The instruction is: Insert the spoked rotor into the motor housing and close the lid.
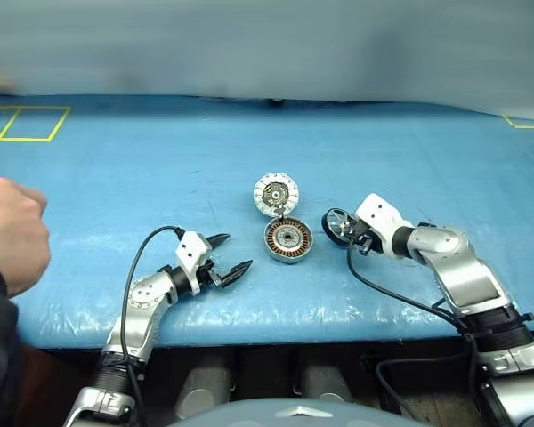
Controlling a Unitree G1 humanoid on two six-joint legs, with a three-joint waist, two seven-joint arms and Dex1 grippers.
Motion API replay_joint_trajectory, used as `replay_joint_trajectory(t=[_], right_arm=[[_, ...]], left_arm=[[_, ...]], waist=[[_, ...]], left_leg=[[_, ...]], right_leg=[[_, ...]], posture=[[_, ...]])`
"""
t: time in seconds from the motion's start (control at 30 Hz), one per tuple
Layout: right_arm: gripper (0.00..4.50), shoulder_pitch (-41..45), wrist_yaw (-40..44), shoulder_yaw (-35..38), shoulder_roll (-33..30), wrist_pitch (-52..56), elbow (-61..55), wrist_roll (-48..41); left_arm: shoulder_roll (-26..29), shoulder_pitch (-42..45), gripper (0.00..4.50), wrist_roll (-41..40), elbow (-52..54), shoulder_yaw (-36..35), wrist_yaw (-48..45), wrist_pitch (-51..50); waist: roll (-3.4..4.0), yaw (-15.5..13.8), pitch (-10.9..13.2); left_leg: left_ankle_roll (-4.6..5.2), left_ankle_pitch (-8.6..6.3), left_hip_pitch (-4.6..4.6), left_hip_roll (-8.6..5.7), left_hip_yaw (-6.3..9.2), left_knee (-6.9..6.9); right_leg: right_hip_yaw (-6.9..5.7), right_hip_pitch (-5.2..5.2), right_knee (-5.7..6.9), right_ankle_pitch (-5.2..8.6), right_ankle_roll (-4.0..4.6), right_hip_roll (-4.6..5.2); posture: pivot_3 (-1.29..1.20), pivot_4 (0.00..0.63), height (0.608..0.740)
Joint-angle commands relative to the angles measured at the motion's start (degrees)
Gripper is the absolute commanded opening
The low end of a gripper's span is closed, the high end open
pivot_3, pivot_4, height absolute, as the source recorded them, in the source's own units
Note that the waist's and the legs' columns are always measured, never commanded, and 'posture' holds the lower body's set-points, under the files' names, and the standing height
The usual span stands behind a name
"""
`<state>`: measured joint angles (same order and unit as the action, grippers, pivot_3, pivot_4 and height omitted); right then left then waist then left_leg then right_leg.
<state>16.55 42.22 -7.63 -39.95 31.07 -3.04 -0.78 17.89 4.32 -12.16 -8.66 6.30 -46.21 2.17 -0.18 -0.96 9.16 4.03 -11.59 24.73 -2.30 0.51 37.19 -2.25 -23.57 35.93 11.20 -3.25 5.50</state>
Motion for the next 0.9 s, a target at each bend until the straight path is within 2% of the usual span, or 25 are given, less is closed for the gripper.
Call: replay_joint_trajectory(t=[0.03, 0.3, 0.83, 0.9], right_arm=[[0.98, -1.11, -0.12, 0.92, 0.41, 0.07, -1.81, -0.72], [0.98, -2.57, -2.85, 3.88, 2.21, 0.25, -6.39, -1.84], [0.98, -1.77, -4.77, -0.15, 0.93, -0.21, -6.44, 3.61], [1.36, -2.08, -4.60, -0.55, 1.14, -0.02, -6.50, 3.67]], left_arm=[[-0.23, 0.06, 4.50, -0.24, 1.38, 0.09, 0.08, 0.91], [-0.30, -0.01, 4.50, -0.20, 1.08, 0.06, 0.12, 1.01], [-0.27, -0.40, 4.50, -0.16, 1.09, -0.04, 0.25, 1.12], [-0.36, -0.31, 4.50, -0.13, 1.00, 0.03, 0.27, 1.12]], waist=[[0.00, 0.07, 0.00], [0.01, 0.03, 0.01], [0.01, -0.13, 0.01], [0.01, -0.15, 0.01]], left_leg=[[0.00, 0.00, 0.00, 0.00, 0.00, 0.00], [-0.01, -0.01, 0.02, 0.01, 0.00, -0.01], [-0.01, -0.01, 0.05, -0.01, 0.00, -0.01], [0.00, 0.00, 0.06, -0.01, 0.01, -0.02]], right_leg=[[0.00, 0.01, 0.00, 0.00, 0.00, 0.00], [0.01, -0.03, 0.00, 0.00, 0.00, 0.01], [0.00, -0.05, -0.01, 0.00, -0.01, 0.02], [-0.01, -0.06, -0.01, 0.01, 0.00, 0.01]], posture=[[0.00, 0.150, 0.740], [0.00, 0.150, 0.740], [0.00, 0.150, 0.740], [0.00, 0.150, 0.740]])
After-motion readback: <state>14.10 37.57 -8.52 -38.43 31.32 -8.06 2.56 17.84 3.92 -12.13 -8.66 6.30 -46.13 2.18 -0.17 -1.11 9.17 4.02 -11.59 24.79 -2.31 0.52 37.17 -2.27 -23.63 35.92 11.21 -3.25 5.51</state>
